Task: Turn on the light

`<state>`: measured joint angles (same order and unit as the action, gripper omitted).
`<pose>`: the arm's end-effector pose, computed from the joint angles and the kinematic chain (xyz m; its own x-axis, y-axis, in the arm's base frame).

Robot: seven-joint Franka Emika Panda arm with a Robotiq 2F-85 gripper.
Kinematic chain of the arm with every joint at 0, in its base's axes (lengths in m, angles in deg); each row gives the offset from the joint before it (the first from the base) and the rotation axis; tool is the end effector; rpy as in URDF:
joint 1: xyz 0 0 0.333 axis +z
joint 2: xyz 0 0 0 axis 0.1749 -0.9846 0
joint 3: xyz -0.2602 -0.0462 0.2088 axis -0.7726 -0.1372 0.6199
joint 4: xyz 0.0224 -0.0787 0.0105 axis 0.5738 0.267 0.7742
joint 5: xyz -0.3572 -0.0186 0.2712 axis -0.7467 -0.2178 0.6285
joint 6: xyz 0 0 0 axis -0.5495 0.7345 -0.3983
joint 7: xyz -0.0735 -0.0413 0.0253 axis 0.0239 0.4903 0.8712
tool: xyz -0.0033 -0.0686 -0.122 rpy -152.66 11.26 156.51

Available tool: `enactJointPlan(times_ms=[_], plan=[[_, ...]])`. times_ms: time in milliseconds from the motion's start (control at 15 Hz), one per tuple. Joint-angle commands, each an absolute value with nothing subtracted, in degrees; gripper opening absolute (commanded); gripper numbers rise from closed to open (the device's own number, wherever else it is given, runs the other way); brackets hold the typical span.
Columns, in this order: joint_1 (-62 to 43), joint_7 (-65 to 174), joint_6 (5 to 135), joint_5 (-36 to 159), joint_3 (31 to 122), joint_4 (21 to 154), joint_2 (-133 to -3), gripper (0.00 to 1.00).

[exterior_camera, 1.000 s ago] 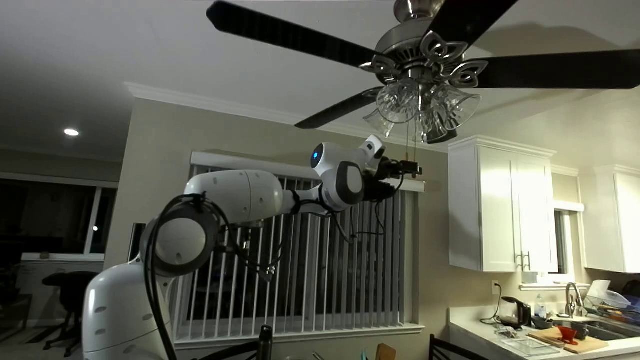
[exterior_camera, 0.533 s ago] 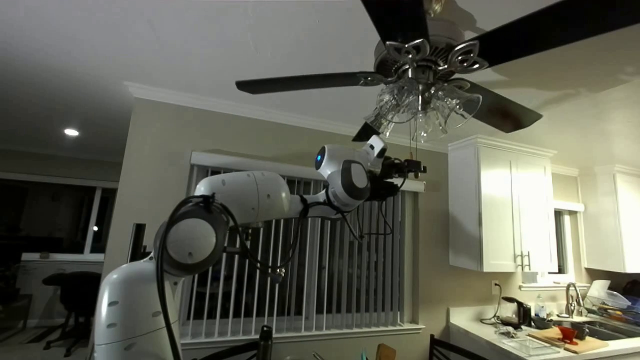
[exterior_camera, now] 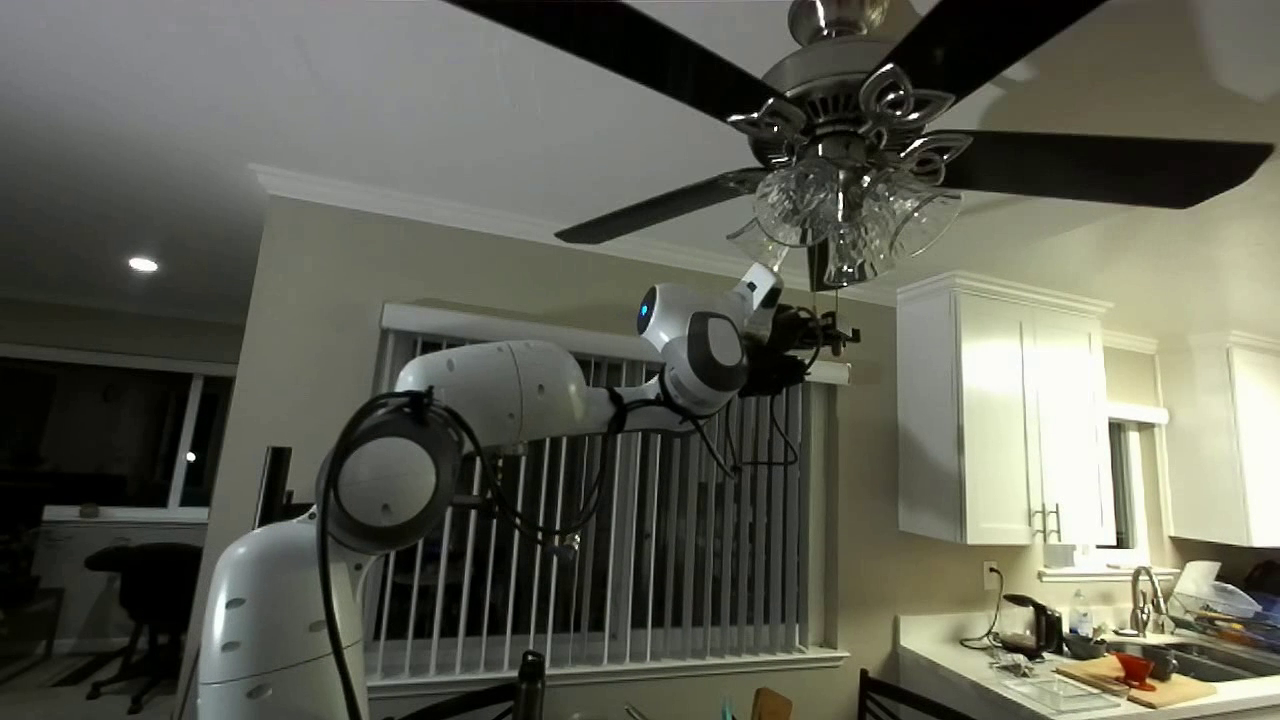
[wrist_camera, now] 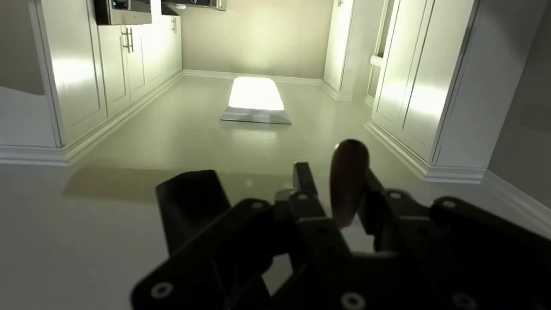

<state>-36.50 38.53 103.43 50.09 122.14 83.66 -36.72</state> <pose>0.5192 0.2534 0.9351 -0.0466 0.0510 0.9976 0.1969 -0.9786 0.0592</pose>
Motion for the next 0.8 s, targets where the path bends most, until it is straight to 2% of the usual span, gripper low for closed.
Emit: enactJointPlan(times_ms=[0, 333, 733], plan=[[-38.59, 36.93, 101.43, 48.77, 123.97, 81.99, -37.08, 0.02], [-38.95, 37.65, 100.19, 49.16, 124.57, 81.98, -36.83, 0.05], [-37.66, 39.71, 91.01, 50.41, 123.09, 82.27, -37.53, 0.05]])
